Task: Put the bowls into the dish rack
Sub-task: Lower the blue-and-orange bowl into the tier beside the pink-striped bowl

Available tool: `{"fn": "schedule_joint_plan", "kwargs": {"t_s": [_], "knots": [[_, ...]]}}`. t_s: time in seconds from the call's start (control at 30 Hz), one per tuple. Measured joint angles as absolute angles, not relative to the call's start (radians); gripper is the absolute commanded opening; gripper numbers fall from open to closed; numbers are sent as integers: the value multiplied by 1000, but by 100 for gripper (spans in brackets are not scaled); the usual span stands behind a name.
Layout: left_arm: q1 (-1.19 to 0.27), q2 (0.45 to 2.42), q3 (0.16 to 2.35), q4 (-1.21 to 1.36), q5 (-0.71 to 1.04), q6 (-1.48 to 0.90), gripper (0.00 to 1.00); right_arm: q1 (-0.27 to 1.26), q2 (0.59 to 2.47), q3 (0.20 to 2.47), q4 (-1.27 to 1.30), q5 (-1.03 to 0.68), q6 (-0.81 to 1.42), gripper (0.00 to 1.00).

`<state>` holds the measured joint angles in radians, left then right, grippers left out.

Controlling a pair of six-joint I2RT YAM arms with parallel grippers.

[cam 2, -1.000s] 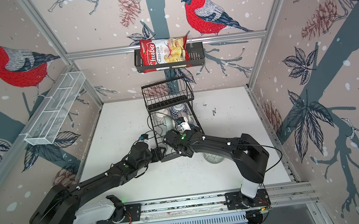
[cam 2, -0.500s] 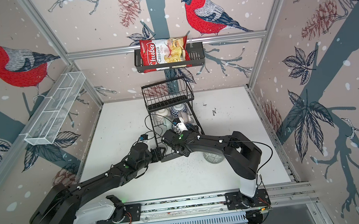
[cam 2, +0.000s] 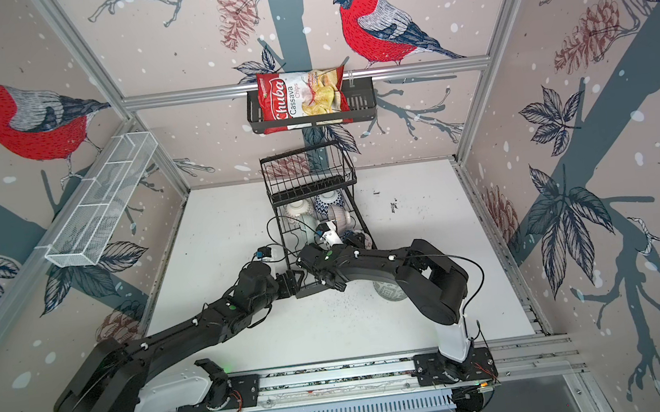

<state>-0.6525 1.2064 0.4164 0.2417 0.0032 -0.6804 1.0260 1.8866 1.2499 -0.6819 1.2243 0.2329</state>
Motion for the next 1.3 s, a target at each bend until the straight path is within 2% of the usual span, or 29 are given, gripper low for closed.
{"fn": "schedule_joint_plan", "kwargs": {"t_s": [0.8, 1.3], "knots": [[-651, 1207, 399, 248, -3, -683, 75, 1074, 2001, 1279, -614, 1343, 153, 0], [-646, 1208, 388, 194, -70, -707, 74, 1101, 2098, 1369, -846, 1378, 324, 20]]}}
